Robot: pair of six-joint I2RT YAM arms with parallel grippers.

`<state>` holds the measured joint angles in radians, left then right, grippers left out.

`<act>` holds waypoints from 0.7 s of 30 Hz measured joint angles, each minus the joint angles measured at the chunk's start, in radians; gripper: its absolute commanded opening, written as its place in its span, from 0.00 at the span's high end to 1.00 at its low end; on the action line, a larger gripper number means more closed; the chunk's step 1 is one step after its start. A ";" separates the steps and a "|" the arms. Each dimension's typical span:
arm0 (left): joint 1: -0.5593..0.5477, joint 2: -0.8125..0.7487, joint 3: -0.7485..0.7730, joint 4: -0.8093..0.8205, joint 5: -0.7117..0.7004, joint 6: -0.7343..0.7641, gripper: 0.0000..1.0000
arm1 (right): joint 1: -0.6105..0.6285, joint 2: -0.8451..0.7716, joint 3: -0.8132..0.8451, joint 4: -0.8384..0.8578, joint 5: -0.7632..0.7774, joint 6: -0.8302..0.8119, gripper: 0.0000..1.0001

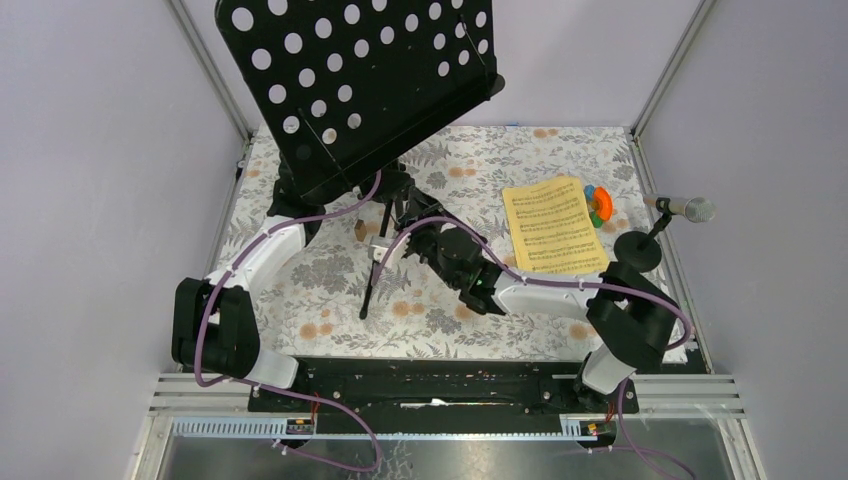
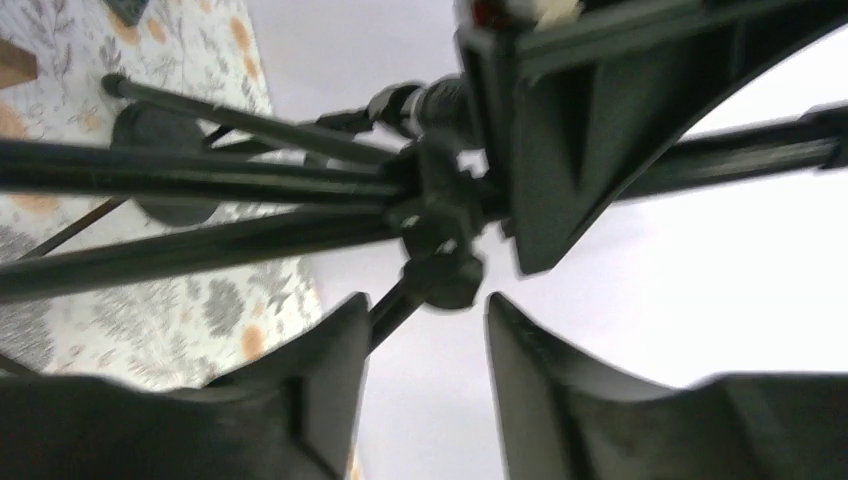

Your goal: Pack up the instrument practice props

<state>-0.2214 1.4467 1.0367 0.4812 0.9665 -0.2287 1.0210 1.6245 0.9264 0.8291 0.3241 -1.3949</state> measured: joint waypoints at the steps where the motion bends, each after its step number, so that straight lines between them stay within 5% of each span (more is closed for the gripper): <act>1: -0.002 0.000 0.000 0.001 0.001 0.000 1.00 | 0.005 0.000 -0.012 0.013 0.021 -0.002 0.35; 8: -0.003 0.000 0.000 0.006 -0.002 -0.005 1.00 | 0.043 -0.063 -0.114 -0.020 0.146 0.217 0.20; 15: -0.003 0.000 0.000 0.005 -0.004 -0.003 1.00 | 0.042 -0.386 -0.193 -0.056 0.165 0.770 0.19; 21: -0.003 0.002 0.000 0.006 -0.005 -0.003 1.00 | -0.041 -0.451 -0.168 -0.217 0.155 1.321 0.20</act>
<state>-0.2241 1.4483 1.0370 0.4870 0.9619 -0.2321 0.9798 1.1732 0.7582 0.6117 0.4793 -0.0734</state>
